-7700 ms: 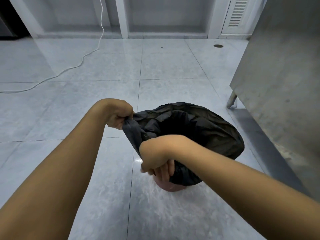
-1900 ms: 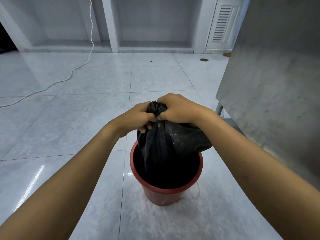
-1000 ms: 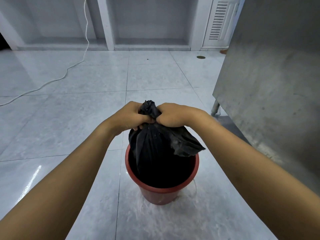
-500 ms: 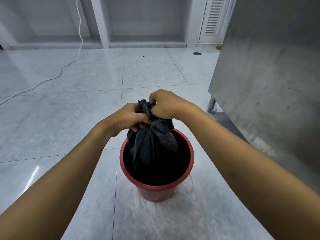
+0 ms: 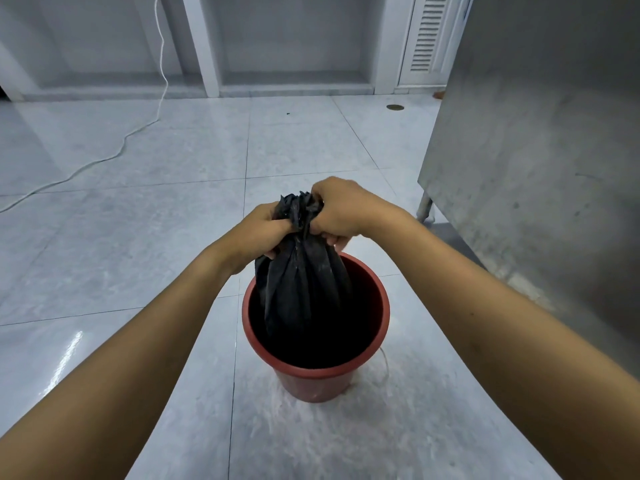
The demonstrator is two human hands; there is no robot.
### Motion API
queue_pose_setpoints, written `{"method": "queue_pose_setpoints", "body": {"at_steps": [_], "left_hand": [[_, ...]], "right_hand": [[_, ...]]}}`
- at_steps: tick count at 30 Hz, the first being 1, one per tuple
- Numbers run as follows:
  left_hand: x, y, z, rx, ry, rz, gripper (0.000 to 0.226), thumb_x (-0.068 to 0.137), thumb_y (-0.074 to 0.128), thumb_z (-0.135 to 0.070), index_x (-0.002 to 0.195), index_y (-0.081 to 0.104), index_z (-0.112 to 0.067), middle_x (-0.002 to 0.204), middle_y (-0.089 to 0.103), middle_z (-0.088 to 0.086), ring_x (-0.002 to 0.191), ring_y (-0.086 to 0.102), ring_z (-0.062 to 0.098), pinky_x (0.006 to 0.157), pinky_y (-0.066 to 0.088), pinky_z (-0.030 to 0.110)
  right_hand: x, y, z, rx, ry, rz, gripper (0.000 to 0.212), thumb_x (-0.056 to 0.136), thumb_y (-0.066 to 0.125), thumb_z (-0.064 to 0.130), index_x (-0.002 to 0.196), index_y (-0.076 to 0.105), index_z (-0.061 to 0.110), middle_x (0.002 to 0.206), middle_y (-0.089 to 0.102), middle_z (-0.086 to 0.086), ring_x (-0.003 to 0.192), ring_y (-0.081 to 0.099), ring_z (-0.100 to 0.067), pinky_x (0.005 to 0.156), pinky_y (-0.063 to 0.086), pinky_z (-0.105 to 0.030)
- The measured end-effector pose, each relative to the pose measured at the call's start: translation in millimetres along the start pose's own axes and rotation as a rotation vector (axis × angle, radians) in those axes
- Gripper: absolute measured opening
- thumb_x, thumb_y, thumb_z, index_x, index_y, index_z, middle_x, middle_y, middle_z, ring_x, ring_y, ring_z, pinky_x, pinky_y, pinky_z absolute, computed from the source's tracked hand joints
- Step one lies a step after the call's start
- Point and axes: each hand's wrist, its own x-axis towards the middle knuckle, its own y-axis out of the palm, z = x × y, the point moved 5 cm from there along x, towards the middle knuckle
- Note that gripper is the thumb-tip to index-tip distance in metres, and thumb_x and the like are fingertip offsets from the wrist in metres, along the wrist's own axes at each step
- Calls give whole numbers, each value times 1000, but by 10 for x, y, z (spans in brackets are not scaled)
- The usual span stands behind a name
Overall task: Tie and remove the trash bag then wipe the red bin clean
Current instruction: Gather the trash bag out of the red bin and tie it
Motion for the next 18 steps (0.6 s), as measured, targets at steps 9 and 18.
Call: {"method": "queue_pose_setpoints", "body": {"at_steps": [9, 18], "left_hand": [[24, 56, -47, 48, 121, -67, 31, 89, 62, -17, 117, 61, -30, 110, 70, -10, 108, 64, 11, 89, 51, 31], [-6, 165, -28, 288, 168, -117, 12, 69, 51, -15, 77, 60, -15, 79, 65, 11, 74, 57, 21, 69, 48, 35]], "right_hand": [[-95, -32, -147, 585, -32, -43, 11, 80, 69, 20, 89, 63, 18, 85, 68, 1, 83, 65, -16, 70, 51, -34], [-305, 610, -1828, 516, 521, -499, 13, 83, 43, 11, 77, 55, 11, 89, 67, -8, 90, 68, -34, 76, 57, -42]]}}
